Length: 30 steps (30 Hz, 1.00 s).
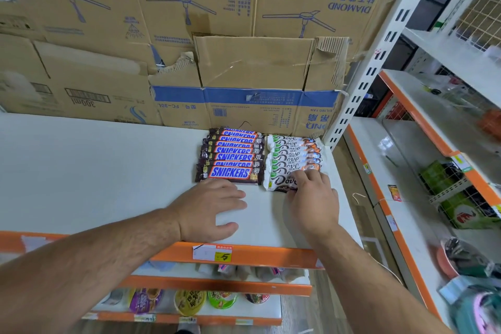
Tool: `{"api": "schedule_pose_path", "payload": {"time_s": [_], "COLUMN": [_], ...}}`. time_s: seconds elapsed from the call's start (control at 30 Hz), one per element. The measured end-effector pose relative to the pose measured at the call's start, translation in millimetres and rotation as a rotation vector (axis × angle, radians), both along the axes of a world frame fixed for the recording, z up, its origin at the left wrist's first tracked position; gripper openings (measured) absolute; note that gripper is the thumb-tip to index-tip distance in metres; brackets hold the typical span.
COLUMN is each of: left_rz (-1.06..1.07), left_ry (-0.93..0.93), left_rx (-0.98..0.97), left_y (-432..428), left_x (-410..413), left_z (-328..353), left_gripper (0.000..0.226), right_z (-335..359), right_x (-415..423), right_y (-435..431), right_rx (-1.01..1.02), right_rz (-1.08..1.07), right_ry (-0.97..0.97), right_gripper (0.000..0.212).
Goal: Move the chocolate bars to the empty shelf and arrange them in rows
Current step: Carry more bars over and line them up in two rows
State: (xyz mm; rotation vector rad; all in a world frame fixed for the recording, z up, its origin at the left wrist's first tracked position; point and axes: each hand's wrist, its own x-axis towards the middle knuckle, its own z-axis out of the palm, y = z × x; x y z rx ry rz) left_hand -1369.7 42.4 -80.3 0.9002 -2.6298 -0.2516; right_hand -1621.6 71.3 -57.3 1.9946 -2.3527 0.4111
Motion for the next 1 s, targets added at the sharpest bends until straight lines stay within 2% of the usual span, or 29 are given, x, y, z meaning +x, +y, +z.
{"api": "schedule_pose_path", "payload": {"time_s": [0.13, 0.23, 0.3, 0.47, 0.57, 0.7, 1.0], "left_rz": [0.016, 0.020, 0.043, 0.208, 0.308, 0.419, 0.597], "left_ry": [-0.016, -0.044, -0.069, -0.063, -0.078, -0.053, -0.060], "left_rx": [0.033, 0.091, 0.131, 0.176, 0.220, 0.275, 0.333], "left_y": [3.3, 4.8, 4.9, 13.2, 18.0, 25.4, 46.8], "left_x": [-2.3, -4.4, -2.0, 37.9, 89.1, 171.9, 387.3], "left_z": [3.3, 7.8, 12.6, 26.8, 36.7, 50.0, 71.4], "left_gripper": [0.042, 0.042, 0.043, 0.051, 0.056, 0.058, 0.061], "right_z": [-0.1, 2.0, 11.2, 41.0, 56.3, 66.4, 71.7], "right_x": [6.8, 23.2, 39.1, 82.9, 124.9, 201.7, 409.6], "right_y": [15.1, 29.1, 35.0, 43.7, 45.3, 43.6, 26.3], "right_rx": [-0.031, -0.022, 0.052, 0.251, 0.327, 0.302, 0.299], "right_rz": [0.030, 0.104, 0.127, 0.201, 0.272, 0.339, 0.491], "right_ry": [0.040, 0.010, -0.030, -0.092, -0.105, -0.130, -0.107], "right_gripper": [0.040, 0.034, 0.031, 0.046, 0.056, 0.064, 0.057]}}
